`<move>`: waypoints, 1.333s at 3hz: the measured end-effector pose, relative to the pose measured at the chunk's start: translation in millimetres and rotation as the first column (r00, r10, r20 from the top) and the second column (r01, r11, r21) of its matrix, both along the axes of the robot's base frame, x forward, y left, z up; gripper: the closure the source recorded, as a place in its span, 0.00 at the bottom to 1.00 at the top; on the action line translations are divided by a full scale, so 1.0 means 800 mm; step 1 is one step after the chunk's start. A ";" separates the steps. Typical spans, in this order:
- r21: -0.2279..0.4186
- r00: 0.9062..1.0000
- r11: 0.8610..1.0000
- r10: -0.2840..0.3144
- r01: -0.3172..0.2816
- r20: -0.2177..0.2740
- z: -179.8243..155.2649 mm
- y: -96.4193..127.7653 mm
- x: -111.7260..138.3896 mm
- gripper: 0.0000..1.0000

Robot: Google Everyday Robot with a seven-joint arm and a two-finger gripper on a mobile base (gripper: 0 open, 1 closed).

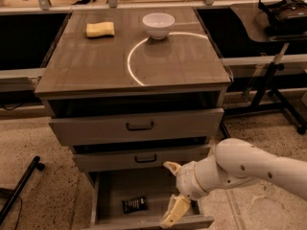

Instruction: Pick rxbar chocolate from bottom drawer and place on counter

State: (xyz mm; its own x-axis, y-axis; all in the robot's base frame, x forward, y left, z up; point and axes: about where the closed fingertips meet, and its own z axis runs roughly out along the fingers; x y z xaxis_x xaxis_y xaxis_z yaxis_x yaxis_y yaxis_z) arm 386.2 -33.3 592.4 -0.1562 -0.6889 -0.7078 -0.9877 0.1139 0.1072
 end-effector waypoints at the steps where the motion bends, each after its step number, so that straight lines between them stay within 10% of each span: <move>1: -0.026 1.000 1.000 0.017 -0.018 -0.016 -0.075 -0.002 0.012 0.00; 4: 0.020 0.999 0.999 -0.038 0.038 -0.033 -0.250 -0.009 0.057 0.00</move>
Offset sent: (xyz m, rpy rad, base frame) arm 0.0349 -0.0243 -0.1872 -0.0799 0.0356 0.0110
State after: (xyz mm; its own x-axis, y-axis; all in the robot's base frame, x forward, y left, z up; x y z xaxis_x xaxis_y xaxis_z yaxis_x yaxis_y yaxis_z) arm 431.8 -40.7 392.2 -0.2053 -0.6672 -0.7160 -0.9786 0.1486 0.1421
